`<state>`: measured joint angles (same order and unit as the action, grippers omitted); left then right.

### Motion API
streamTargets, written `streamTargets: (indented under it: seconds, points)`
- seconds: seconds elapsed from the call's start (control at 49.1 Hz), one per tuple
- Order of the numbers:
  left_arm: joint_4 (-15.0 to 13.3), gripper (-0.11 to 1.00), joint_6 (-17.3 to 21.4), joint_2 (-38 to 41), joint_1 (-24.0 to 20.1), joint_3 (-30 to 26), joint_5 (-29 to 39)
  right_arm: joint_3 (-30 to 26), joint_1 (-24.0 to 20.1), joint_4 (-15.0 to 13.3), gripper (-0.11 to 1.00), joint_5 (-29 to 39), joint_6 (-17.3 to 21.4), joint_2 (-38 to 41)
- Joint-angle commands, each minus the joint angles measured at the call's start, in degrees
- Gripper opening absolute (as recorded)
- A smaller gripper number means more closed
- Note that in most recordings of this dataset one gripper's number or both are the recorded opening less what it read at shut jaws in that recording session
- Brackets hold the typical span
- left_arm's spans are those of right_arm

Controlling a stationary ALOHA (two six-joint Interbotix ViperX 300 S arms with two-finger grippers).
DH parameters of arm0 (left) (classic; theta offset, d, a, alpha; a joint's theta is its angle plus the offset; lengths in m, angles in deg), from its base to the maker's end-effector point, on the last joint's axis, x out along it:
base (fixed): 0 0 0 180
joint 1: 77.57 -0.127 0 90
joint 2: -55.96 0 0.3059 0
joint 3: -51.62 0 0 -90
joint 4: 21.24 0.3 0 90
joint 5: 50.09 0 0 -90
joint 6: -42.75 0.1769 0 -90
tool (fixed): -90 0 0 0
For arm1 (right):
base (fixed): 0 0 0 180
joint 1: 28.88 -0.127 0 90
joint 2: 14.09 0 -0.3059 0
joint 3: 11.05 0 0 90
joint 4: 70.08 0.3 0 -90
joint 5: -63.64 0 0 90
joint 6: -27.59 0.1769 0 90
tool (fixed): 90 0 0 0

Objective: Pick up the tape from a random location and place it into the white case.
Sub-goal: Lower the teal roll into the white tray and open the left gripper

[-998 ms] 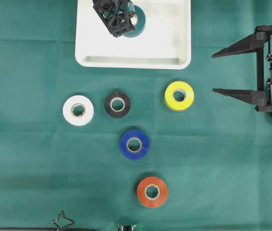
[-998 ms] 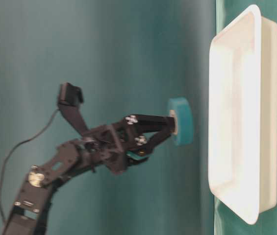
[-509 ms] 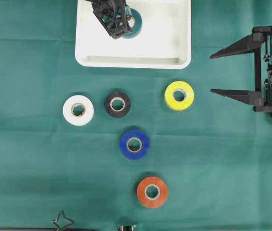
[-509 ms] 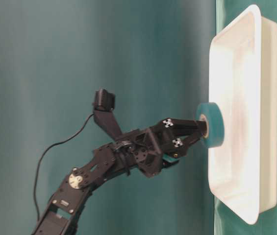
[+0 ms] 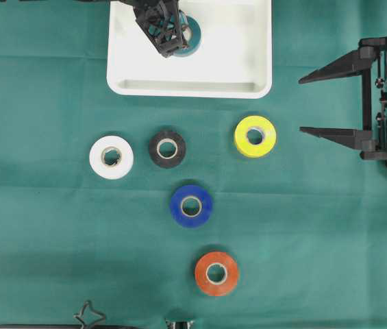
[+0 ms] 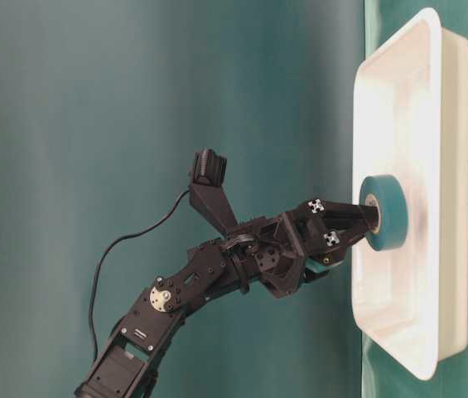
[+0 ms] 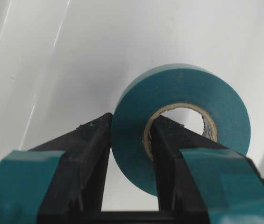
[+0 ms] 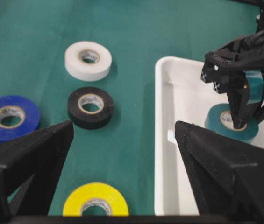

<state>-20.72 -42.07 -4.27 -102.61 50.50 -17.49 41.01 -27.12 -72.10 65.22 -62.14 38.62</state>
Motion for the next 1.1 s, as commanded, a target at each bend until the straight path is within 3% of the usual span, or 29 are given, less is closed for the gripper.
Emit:
streamTargets:
  seconds: [0.0, 0.448, 0.509, 0.651, 0.733, 1.079]
  points:
    - [-0.09, 0.20, 0.00, -1.14, -0.09, -0.62, -0.18, -1.32, -0.09, -0.09, 0.91, -0.53, 0.00, 0.18]
    - [-0.26, 0.22, -0.18, -1.23, -0.09, -0.62, -0.44, -1.41, -0.09, -0.09, 0.91, -0.62, 0.09, 0.18]
    - [-0.18, 0.33, -0.26, -1.23, -0.09, -0.62, -0.44, -1.41, -0.09, -0.09, 0.91, -0.62, 0.09, 0.18]
    - [-0.18, 0.77, -0.35, -1.23, -0.18, -0.62, -0.44, -1.41, -0.09, -0.09, 0.91, -0.79, 0.09, 0.18]
    - [-0.18, 0.95, -0.26, -1.23, -0.09, -0.62, -0.09, -1.41, -0.09, -0.09, 0.91, -0.88, 0.09, 0.18]
    - [-0.18, 0.96, -0.18, -1.32, -0.18, -0.79, -0.09, -1.41, -0.09, -0.09, 0.91, -1.05, 0.09, 0.18]
